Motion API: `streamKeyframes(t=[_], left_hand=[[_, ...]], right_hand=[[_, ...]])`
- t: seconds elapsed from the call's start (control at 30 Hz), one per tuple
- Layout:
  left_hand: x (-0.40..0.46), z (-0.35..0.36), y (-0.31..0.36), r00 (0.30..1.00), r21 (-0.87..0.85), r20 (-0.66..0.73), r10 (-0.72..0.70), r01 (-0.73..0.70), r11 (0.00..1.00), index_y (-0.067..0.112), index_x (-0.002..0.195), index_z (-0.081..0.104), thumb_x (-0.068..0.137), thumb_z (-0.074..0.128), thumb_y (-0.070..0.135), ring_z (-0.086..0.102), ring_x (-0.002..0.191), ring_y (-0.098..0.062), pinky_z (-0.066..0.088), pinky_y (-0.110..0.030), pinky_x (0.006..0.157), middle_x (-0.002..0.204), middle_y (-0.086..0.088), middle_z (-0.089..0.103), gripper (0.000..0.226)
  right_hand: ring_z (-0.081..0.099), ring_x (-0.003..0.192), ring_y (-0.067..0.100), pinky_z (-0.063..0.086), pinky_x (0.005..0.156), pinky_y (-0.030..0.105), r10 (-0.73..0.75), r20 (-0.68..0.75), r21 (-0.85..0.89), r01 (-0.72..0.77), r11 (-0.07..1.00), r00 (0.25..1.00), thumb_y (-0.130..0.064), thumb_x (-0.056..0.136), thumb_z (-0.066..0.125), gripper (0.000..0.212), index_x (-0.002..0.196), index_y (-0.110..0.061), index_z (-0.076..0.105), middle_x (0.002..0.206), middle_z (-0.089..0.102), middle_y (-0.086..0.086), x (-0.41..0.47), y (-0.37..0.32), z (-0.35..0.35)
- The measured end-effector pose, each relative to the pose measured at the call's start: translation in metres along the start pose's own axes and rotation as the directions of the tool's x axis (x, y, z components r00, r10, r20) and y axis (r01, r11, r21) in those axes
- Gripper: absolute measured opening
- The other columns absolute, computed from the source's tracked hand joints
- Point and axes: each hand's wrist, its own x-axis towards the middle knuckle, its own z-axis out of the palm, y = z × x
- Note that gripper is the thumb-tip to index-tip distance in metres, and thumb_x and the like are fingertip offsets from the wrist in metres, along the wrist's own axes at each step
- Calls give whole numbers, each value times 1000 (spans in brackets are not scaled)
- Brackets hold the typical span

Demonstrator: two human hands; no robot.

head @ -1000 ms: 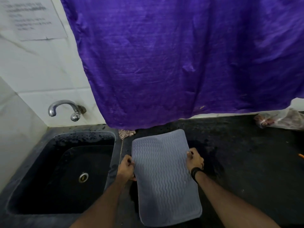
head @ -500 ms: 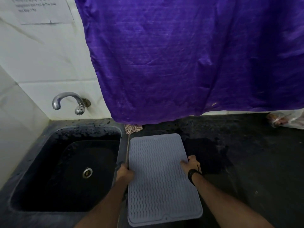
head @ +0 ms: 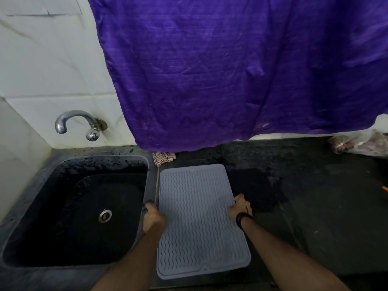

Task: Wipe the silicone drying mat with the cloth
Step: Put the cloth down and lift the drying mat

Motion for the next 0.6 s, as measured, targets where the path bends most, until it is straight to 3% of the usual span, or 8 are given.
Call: streamKeyframes(t=[0.13,0.23,0.43,0.6], left_hand=[[0,5,-4,998,58,-56,36,-33,998,8,143,33,96,54,17,50,126,-39,46,-53,103,139,-24,47,52],[-3,9,-6,969,296,-97,227,-190,936,8,143,35,93,56,15,39,135,-36,39,-49,110,146,-19,39,55],[-15,20,-8,910,415,99,402,-405,815,16,156,21,100,47,22,32,144,-29,37,-44,114,163,-8,19,62],[-18,23,-9,908,498,203,366,-418,760,13,160,1,107,33,29,8,154,-28,16,-40,124,168,-10,-4,64]], right_hand=[[61,87,25,51,66,30,-15,4,-63,15,998,1000,-19,91,55,32,118,-9,41,113,60,13,-5,0,0],[61,102,28,55,81,37,-99,5,-200,98,975,995,-19,91,54,43,127,-10,35,120,57,13,-10,3,6],[60,105,30,54,88,41,-106,26,-150,108,983,994,-16,89,58,50,129,-9,30,124,54,17,-16,-1,5],[58,109,32,53,90,42,-49,79,-102,57,993,996,-18,89,60,54,131,-8,27,127,52,18,-11,-3,-2]])
